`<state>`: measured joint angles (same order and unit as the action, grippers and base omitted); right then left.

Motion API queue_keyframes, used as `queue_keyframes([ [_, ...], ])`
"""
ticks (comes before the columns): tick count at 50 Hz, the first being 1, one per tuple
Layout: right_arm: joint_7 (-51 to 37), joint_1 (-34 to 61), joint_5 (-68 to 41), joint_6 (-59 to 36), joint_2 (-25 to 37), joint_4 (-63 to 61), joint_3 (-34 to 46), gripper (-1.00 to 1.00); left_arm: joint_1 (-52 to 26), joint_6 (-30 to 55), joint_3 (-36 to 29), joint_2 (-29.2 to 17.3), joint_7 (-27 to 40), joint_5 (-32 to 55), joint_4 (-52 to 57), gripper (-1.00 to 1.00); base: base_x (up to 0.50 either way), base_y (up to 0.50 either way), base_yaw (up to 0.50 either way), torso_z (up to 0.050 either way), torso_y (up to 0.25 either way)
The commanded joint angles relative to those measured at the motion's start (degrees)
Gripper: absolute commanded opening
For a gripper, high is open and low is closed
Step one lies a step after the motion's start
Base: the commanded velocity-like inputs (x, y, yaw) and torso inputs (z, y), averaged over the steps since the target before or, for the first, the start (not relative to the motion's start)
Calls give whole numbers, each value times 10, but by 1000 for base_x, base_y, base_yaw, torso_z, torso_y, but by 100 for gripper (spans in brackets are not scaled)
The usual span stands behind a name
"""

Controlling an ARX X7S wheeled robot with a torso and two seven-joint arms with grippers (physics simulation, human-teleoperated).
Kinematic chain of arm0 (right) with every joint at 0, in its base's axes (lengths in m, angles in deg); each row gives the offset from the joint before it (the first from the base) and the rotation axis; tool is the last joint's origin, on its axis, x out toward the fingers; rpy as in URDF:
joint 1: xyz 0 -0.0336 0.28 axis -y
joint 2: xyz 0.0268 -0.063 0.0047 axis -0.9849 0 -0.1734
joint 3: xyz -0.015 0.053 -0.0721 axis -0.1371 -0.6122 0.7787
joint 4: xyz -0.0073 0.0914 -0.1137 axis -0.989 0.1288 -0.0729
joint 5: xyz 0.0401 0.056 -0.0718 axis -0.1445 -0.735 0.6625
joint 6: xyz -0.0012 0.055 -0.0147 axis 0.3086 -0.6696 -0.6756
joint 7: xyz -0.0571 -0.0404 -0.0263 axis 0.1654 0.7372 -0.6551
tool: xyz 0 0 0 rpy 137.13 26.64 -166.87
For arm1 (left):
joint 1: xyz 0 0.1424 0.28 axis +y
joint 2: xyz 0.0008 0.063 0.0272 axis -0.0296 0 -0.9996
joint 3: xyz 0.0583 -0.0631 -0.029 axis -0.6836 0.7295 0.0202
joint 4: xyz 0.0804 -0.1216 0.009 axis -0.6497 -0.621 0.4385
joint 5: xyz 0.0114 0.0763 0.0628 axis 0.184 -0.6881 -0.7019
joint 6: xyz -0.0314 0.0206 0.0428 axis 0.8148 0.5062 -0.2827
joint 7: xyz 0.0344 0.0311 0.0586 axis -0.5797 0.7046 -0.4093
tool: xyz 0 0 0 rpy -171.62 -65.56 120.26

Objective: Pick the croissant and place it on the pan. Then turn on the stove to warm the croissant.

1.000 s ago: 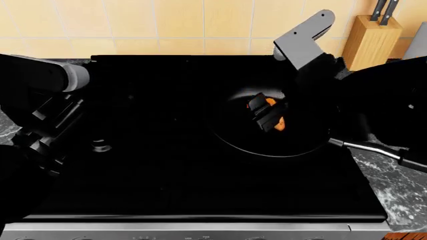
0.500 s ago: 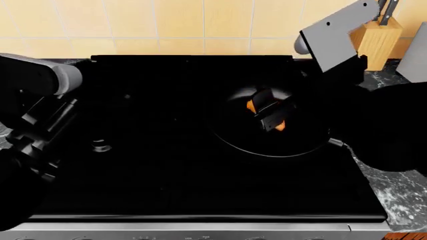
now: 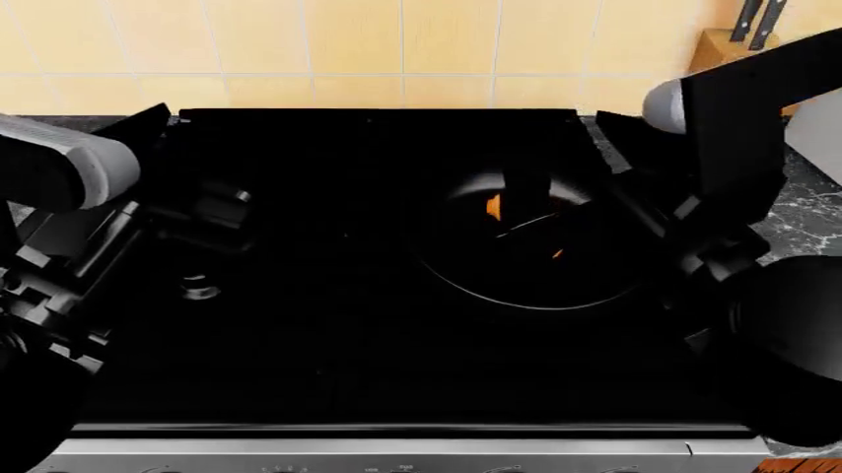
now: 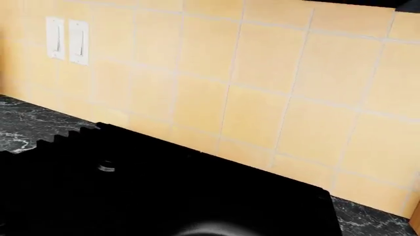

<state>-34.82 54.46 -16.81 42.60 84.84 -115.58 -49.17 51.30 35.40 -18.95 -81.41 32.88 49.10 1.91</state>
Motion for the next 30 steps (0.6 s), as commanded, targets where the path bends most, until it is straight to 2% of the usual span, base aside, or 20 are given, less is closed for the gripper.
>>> queue_keyframes([
  [1, -26, -53, -11, 60, 15, -60, -37, 100, 23, -17, 1, 4, -10, -12, 0, 100, 0, 0, 0, 0, 0],
  [23, -36, -58, -44, 62, 39, -63, -46, 100, 30, -23, -15, 4, -20, -22, -7, 100, 0, 0, 0, 0, 0],
  [30, -39, -55, -50, 61, 40, -64, -46, 100, 30, -24, -16, 4, -19, -22, -7, 100, -369, 0, 0, 0, 0],
])
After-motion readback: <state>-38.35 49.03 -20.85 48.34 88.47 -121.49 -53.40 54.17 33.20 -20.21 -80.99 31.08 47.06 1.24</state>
